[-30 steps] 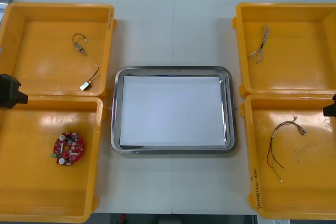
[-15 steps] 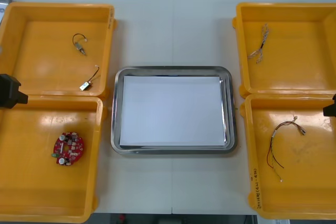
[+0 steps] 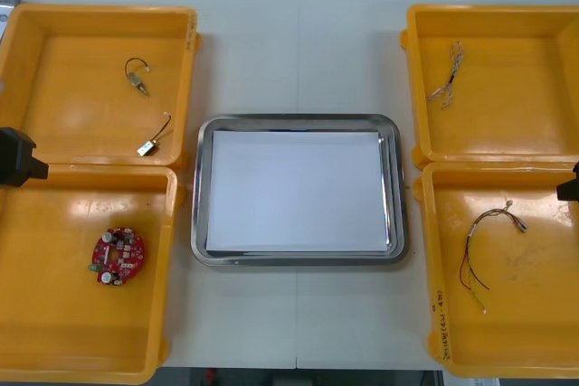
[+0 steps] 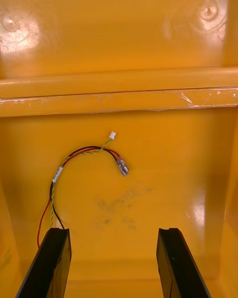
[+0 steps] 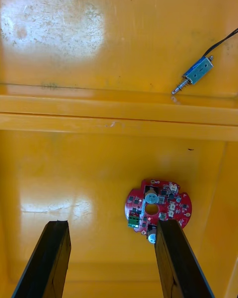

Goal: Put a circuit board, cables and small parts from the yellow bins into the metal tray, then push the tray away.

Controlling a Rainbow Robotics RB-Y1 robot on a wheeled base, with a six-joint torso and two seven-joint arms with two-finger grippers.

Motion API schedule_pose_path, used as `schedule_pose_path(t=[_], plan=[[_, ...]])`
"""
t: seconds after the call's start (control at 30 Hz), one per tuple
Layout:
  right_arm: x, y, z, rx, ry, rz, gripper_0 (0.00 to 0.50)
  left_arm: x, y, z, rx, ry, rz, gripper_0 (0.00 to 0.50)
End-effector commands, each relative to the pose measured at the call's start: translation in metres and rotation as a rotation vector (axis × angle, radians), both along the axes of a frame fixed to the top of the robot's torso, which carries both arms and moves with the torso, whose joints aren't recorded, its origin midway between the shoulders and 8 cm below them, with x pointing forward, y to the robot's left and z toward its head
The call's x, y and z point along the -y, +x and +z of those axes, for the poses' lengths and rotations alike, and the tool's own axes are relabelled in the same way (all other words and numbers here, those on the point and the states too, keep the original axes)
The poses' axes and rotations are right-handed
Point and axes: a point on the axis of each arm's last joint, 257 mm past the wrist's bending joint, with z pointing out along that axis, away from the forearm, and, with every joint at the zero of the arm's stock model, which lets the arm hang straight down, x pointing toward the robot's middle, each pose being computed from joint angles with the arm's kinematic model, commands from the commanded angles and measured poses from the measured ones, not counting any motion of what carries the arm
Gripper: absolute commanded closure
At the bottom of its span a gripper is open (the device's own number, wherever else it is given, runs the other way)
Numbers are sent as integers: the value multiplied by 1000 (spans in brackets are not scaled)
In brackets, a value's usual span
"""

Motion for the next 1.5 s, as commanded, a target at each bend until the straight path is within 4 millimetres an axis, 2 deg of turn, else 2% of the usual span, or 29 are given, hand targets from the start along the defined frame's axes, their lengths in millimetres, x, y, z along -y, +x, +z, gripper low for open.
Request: schedule_pose_path(t=[0.03, 0.7, 0.73, 1.0, 1.1, 1.23, 1.37, 1.5], plan=[[-9, -6, -4, -6, 15, -2, 0, -3, -1, 13, 33, 46, -57, 0], [-9, -6, -4, -6, 15, -2, 0, -3, -1, 13, 33, 46, -57, 0], [-9, -6, -4, -6, 15, -2, 0, 1, -10, -10, -24, 19, -57, 0], [-6, -6, -4, 4, 32, -27, 0, 4, -14, -17, -41, 16, -65, 0], [-5, -6, 1, 26, 55, -42, 0, 3, -21, -27, -71, 18, -65, 0], [-6, -9, -5, 20, 73, -59, 0, 0, -36, -48, -132, 39, -65, 0], [-13, -10, -6, 38, 86, -76, 0, 6, -33, -59, -120, 32, -82, 0], [-29, -12, -5, 62, 140, -138, 0, 13, -30, -66, -106, 23, -96, 0]])
